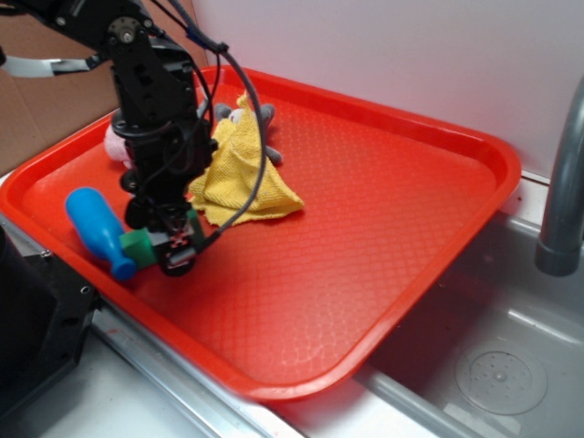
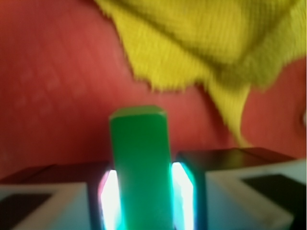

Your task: Grab the green block.

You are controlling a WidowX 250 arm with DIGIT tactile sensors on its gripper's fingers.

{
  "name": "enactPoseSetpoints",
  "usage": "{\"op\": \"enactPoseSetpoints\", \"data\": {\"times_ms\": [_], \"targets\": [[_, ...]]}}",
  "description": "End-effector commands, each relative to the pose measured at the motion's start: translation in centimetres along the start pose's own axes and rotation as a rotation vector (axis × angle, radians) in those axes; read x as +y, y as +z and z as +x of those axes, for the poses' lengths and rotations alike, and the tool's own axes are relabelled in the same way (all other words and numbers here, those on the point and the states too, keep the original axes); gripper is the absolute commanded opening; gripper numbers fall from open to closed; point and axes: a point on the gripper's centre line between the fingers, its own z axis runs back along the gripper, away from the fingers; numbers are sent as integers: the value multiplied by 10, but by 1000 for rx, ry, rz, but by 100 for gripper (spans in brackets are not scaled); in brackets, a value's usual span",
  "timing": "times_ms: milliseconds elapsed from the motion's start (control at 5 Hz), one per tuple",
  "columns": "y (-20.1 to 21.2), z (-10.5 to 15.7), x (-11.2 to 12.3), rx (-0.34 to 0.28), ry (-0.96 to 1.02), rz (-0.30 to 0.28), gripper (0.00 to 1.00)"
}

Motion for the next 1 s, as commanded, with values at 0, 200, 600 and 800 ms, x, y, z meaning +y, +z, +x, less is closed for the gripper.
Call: {"op": "enactPoseSetpoints", "data": {"times_ms": [0,200,600,800], "targets": [[77,3,8,-61,191,11,0],[119,-5,6,-72,294,-19,0],[163,-23,18,-144,399,-61,0],[161,-18,22,-126,376,-63,0]]}}
